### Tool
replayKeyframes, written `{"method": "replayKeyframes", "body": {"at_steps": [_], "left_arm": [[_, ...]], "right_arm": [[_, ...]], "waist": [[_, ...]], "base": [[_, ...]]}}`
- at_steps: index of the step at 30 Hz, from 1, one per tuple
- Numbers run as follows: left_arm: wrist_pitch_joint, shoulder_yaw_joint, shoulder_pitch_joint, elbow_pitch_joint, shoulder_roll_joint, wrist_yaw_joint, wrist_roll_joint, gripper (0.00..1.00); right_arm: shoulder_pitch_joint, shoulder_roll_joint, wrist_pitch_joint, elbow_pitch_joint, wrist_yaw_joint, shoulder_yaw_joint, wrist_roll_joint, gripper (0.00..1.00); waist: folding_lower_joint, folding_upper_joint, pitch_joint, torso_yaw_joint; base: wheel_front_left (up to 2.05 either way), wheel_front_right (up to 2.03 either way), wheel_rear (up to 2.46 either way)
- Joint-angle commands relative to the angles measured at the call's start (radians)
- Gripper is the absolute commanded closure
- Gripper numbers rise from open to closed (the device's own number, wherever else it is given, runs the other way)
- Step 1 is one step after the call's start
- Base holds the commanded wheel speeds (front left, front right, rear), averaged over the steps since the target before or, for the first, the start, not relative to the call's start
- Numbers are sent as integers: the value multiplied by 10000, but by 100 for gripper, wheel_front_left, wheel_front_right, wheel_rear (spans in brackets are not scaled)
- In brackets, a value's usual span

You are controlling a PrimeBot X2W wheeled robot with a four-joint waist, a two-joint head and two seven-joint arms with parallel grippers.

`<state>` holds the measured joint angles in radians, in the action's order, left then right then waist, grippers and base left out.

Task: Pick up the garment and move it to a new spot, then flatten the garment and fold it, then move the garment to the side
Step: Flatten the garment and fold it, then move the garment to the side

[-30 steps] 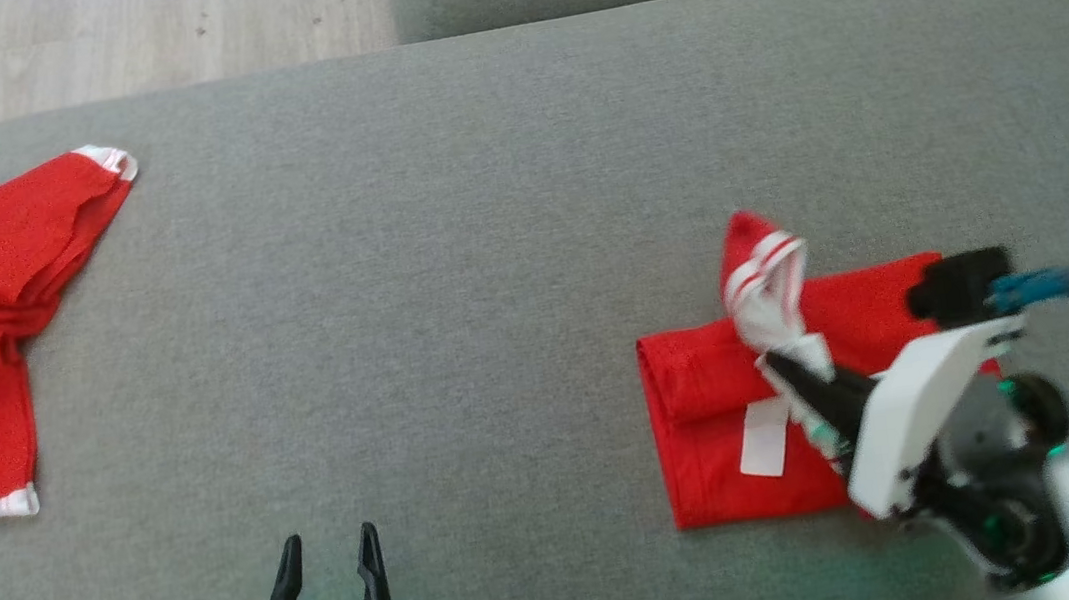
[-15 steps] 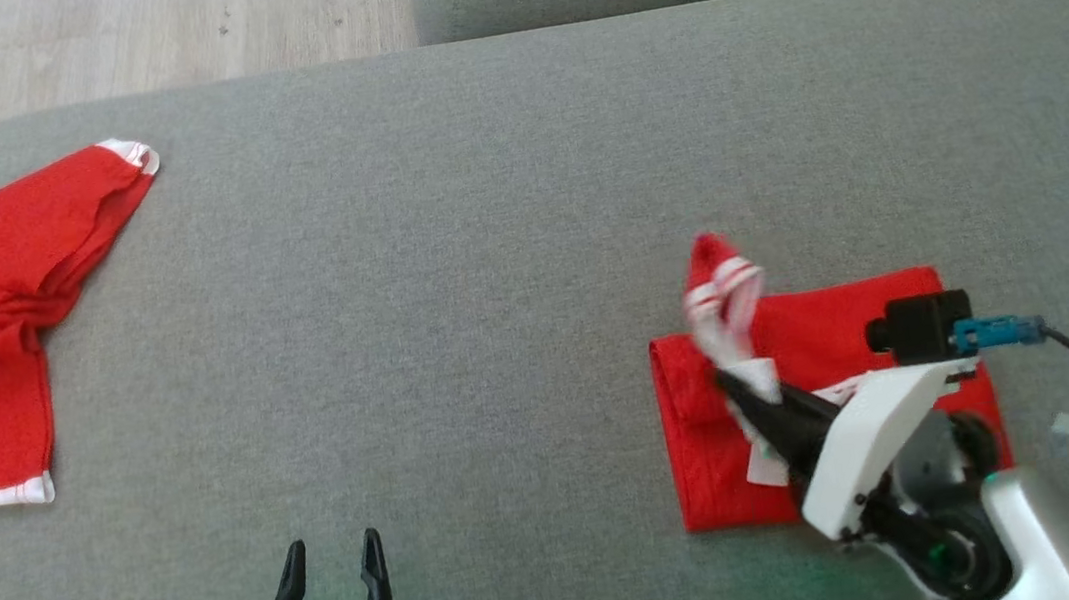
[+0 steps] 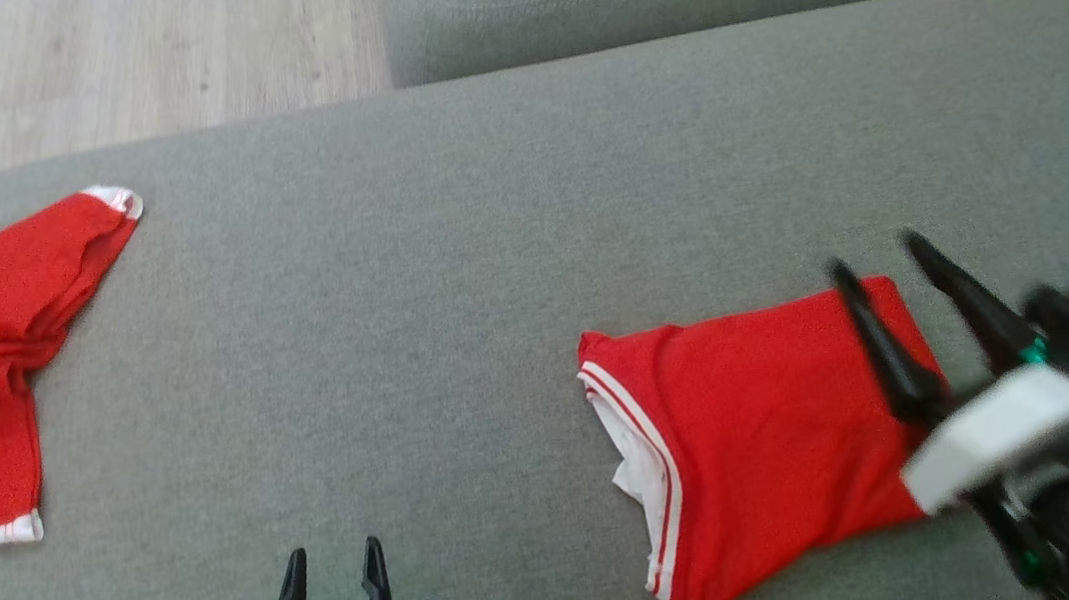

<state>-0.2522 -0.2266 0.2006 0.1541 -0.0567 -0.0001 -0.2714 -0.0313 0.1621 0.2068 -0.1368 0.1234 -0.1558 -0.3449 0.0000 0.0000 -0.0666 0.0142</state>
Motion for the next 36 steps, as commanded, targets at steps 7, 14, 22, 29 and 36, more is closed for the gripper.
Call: {"method": "replayKeyframes", "body": {"at_steps": [7, 14, 22, 29, 36], "left_arm": [[-95, 501, -60, -419, 64, -210, 453, 0], [-95, 842, -94, -274, 64, -442, 743, 0], [-95, 1135, -78, -120, 64, -274, 796, 0], [-95, 1303, -111, -67, 64, -155, 841, 0], [-95, 1474, -122, -41, 64, -162, 819, 0]], "right_arm": [[1206, 477, -2950, 1515, 73, 1206, 2002, 0], [1687, 38, -4602, 3265, 73, 1927, 2486, 0], [1778, -171, -4681, 3513, 73, 1674, 2343, 0], [1679, -181, -4684, 3620, 73, 1499, 2191, 0], [1640, -162, -4685, 3735, 73, 1407, 2052, 0]], "waist": [[0, 0, 533, -74], [0, 0, 802, 111], [0, 0, 953, 265], [0, 0, 978, 482], [0, 0, 971, 583]], "base": [[0, 0, 0], [0, 0, 0], [0, 0, 0], [0, 0, 0], [0, 0, 0]]}}
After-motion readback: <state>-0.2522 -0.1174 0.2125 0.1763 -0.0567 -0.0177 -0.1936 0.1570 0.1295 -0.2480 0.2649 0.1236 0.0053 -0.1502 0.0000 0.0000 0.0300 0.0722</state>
